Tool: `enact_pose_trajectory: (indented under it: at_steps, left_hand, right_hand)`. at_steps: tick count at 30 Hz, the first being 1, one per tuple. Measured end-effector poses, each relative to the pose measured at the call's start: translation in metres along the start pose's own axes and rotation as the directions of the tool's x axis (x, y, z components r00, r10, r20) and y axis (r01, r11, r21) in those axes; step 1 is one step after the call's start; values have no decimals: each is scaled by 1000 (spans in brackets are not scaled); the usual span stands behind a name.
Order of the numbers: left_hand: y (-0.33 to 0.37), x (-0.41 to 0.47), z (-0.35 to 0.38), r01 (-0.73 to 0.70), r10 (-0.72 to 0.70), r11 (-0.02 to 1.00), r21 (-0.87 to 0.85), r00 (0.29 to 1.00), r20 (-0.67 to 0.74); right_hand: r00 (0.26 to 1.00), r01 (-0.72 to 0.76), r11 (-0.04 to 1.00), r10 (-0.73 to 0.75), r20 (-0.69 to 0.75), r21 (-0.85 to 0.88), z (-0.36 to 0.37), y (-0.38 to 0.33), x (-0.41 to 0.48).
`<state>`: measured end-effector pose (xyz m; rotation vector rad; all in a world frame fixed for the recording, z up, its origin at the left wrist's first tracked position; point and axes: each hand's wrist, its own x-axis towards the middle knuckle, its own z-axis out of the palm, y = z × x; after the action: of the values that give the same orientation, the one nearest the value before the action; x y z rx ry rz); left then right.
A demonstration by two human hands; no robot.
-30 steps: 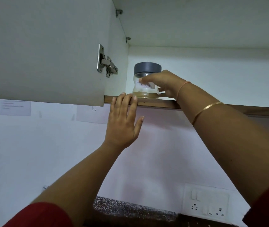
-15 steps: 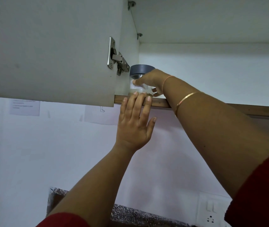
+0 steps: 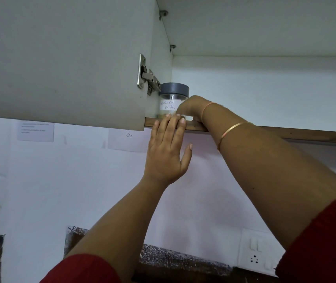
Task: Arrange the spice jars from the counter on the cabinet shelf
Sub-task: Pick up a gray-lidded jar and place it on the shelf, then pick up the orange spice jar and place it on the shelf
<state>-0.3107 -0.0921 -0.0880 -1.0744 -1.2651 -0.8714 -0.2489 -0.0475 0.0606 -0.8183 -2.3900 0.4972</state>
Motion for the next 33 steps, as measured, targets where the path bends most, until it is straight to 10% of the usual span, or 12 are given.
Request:
enact_pose_trajectory:
  at_steps: [10,14,20,26,33]
  left_hand:
    - [9,12,-44,97,-73,991,-90,969,238]
    - [15,20,-53,121,-94,988,-93,963,253]
    - [20,-22,-48,45,-46,999,10,927,373]
    - [34,-121,-52,150,-119,989,-8,811,573]
    - [55,-240,-73,205,-206,971,124,449,870]
  right_hand:
    - [836,139,947,-269,-478,-289,19,26,-54]
    - [635,197,766,-575,-516,-612,43,49,-78]
    - [505,301,704,-690,-518,-643,81,86,-103]
    - [662,378,752,-627,-411,-539,162,134,-135]
    - [926,330,836,-378,-25,-438,266,196,-190]
